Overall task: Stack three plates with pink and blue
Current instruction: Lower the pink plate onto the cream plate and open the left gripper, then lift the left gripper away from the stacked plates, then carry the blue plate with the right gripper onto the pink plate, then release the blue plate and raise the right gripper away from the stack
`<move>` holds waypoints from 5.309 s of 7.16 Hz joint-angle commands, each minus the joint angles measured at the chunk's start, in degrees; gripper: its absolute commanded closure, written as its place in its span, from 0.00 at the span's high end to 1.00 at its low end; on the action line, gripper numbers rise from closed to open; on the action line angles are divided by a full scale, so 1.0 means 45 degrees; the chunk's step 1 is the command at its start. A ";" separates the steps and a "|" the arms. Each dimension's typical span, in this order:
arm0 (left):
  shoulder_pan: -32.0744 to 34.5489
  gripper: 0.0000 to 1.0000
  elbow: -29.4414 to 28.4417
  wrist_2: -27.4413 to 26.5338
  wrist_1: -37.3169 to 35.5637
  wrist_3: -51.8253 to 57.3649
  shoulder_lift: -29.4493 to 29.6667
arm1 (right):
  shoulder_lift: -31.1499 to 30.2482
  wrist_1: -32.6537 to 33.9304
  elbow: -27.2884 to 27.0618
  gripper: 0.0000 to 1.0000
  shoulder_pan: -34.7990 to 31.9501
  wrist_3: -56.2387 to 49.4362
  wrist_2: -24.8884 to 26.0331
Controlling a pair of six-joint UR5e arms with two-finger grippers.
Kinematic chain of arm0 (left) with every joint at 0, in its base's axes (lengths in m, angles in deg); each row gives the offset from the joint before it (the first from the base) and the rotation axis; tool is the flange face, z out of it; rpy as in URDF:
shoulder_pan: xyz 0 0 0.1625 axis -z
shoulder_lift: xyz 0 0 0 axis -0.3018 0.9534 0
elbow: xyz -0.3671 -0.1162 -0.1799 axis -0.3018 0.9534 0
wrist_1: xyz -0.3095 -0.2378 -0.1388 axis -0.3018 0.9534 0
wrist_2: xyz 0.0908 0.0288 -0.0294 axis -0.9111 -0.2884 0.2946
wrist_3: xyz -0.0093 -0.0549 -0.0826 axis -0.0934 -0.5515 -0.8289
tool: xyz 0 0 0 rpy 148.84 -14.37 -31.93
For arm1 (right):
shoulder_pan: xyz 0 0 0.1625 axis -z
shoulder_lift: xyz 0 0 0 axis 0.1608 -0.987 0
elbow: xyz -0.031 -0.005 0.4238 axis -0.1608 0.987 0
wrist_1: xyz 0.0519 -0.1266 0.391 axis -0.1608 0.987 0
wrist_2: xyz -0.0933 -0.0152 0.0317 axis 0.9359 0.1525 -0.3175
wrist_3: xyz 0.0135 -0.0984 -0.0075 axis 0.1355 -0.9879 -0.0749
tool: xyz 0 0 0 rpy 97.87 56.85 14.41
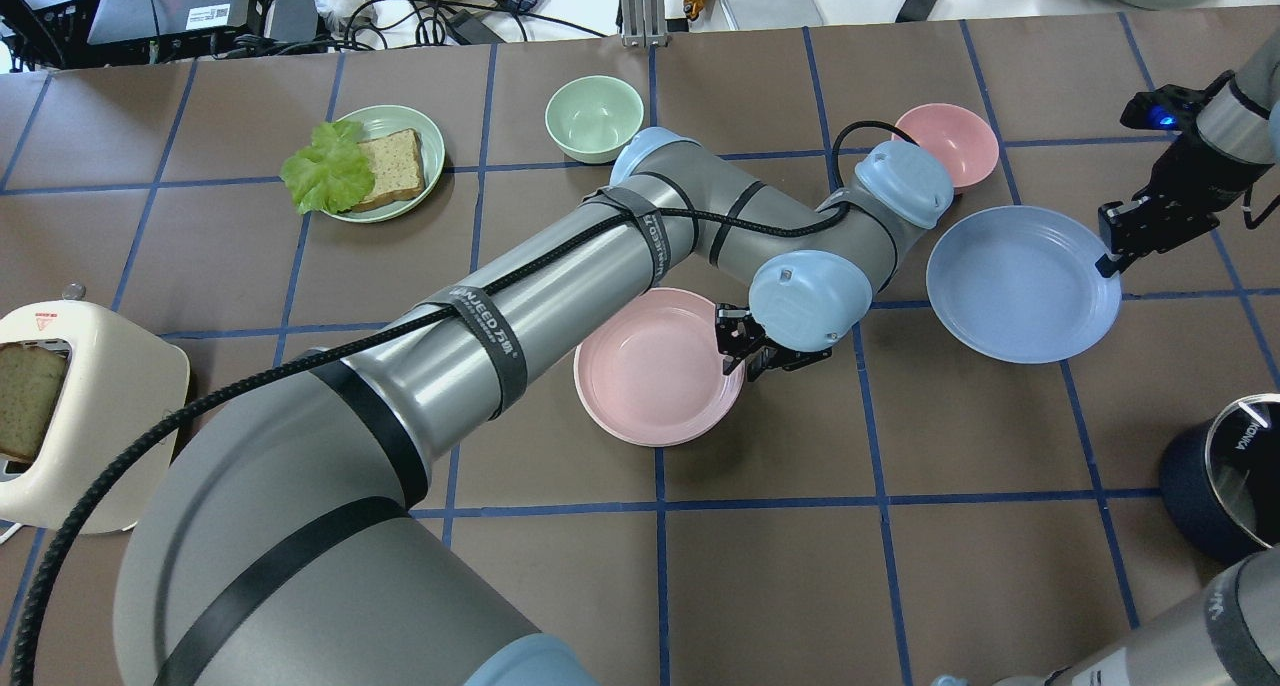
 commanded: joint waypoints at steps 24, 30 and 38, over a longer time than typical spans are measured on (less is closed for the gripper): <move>-0.7404 1.00 0.0629 0.1807 0.2639 0.7826 -0.7493 | -0.1353 0.2809 -0.2257 0.00 -0.8867 1.2208 -0.1328; -0.7910 1.00 0.3136 0.2296 0.1017 0.8429 -0.9001 | -0.1313 0.3781 -0.2707 0.77 -0.8577 1.1606 -0.1310; -0.7990 1.00 0.3156 0.2276 0.0998 0.8802 -0.8981 | -0.5079 -0.2345 0.1217 1.00 -0.7014 0.7115 0.0233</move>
